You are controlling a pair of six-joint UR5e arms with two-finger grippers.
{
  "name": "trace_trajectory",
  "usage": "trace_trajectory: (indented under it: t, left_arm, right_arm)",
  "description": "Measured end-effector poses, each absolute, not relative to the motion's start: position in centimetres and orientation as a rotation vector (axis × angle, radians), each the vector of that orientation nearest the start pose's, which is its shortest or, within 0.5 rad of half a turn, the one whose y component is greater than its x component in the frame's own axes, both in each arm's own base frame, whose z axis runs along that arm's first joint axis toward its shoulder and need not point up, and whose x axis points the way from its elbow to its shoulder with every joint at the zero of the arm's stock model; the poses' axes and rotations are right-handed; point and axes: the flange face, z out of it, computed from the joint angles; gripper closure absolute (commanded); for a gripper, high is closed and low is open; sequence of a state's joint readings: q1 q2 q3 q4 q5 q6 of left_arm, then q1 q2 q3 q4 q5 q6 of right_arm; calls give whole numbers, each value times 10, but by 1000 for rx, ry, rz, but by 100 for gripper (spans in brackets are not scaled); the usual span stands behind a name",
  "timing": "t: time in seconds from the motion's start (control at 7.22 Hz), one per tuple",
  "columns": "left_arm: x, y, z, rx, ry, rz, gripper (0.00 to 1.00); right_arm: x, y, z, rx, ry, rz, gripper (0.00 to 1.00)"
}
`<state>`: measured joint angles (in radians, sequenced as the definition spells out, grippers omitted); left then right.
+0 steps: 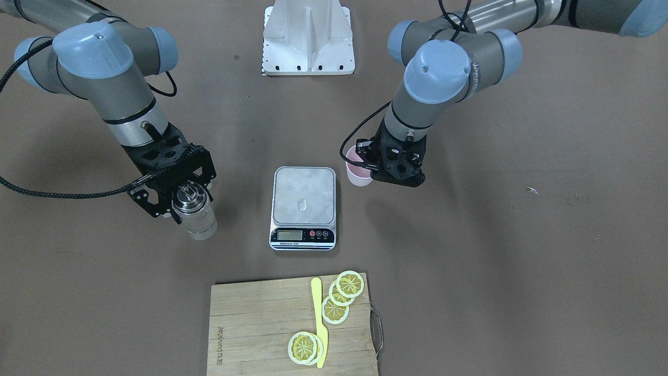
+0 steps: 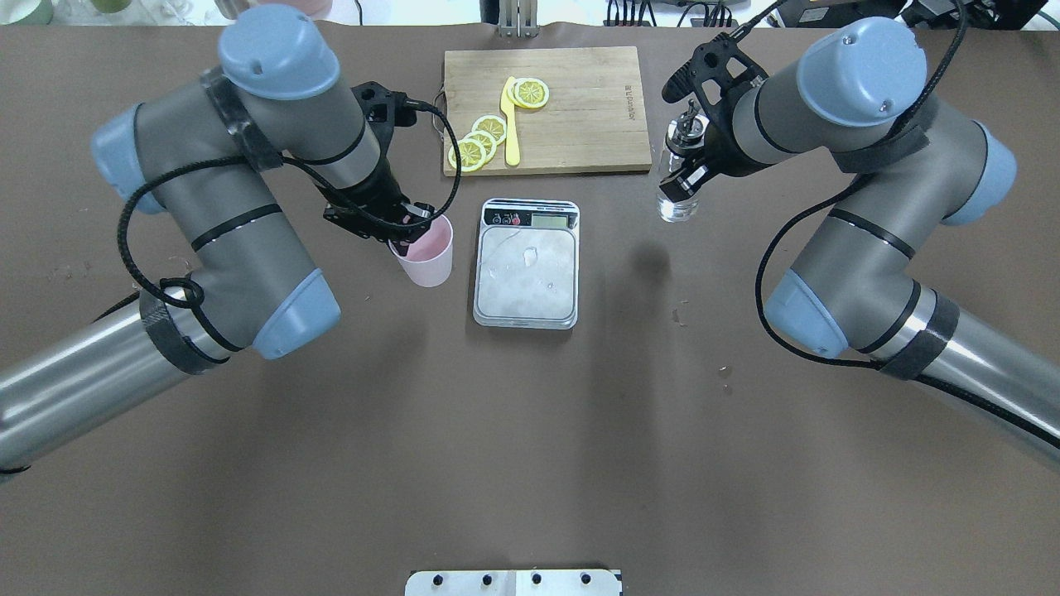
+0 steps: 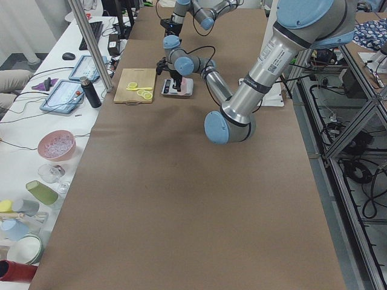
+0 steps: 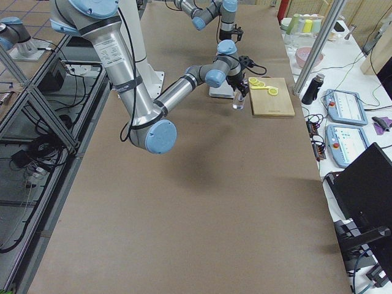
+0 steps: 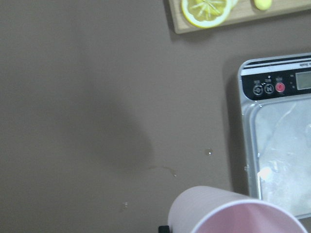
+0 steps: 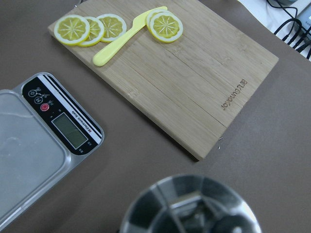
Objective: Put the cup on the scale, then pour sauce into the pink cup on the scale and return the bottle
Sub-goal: 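Place the pink cup on the scale with the left gripper while right lifts bottle, then open the left gripper and withdraw it while the right holds the bottle raised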
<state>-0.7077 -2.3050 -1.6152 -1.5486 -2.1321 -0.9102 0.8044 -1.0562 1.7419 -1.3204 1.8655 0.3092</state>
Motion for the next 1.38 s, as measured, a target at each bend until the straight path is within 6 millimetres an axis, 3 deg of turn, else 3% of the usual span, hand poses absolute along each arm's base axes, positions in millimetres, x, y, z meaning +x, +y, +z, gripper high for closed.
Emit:
trace_trajectory:
  t: [0.28, 0.69, 1.38]
  left_arm:
    - [517, -504, 171, 57, 917, 157, 100]
    - [552, -521, 142, 66, 944, 138, 100]
    - [574, -539, 153, 90, 940, 140, 100]
  right_arm:
    - [-383, -542, 246, 666, -665, -565, 100]
    - [-387, -547, 228, 660, -625, -571, 100]
    - [-392, -547, 220, 656, -594, -569, 100]
